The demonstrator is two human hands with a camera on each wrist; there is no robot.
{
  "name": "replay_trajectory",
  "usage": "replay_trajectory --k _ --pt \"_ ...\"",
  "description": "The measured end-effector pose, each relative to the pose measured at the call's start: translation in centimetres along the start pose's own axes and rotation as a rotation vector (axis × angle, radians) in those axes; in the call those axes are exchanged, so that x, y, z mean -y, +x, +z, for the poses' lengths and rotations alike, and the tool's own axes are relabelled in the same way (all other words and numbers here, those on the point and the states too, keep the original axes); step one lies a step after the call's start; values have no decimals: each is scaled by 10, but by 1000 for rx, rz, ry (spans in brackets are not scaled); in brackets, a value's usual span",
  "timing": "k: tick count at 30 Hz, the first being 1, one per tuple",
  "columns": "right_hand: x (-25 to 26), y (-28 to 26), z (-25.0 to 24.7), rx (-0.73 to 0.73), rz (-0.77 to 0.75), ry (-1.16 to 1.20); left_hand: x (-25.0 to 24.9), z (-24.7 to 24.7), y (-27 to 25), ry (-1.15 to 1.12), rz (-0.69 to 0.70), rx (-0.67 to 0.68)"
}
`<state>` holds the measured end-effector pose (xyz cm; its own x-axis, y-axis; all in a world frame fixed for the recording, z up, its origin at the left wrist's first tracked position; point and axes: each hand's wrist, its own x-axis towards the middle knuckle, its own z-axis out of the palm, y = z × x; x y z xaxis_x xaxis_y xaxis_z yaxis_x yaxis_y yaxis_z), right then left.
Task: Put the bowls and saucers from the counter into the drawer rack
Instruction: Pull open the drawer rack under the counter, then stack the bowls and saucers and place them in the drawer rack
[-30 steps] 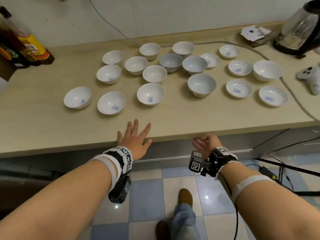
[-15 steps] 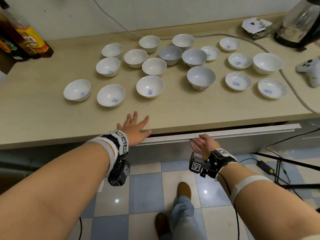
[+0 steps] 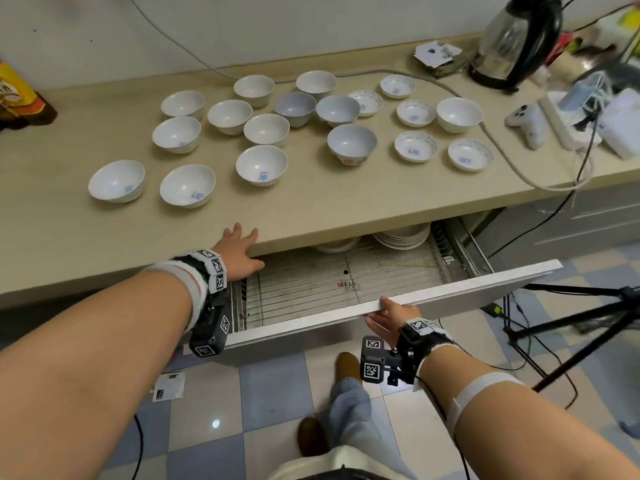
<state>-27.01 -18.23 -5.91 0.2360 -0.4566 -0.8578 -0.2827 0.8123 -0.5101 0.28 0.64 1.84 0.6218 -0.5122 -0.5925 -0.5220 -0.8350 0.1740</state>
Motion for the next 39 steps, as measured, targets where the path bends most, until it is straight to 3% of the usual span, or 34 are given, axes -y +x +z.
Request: replay_trajectory --k 11,16,19,21,27,32,37,39 --pt "-11 -16 -22 69 13 -132 2 6 -7 22 12 -14" --pt "9 -28 -15 37 69 -283 2 2 -9 30 22 -5" --pt "35 -34 -15 -68 -13 -543 2 -1 -10 26 30 9" --pt "53 -39 -10 -57 -38 -598 1 -6 -12 18 41 22" --pt "110 -49 32 -24 -271 -483 1 -34 -7 -71 15 -40" --pt "162 -33 82 81 -361 -476 -12 -58 22 -458 -119 -190" --pt "219 -6 124 149 -368 -437 -38 -83 58 -1261 -336 -163" --pt "241 10 140 161 -359 -424 -46 -91 75 -1408 -388 -180"
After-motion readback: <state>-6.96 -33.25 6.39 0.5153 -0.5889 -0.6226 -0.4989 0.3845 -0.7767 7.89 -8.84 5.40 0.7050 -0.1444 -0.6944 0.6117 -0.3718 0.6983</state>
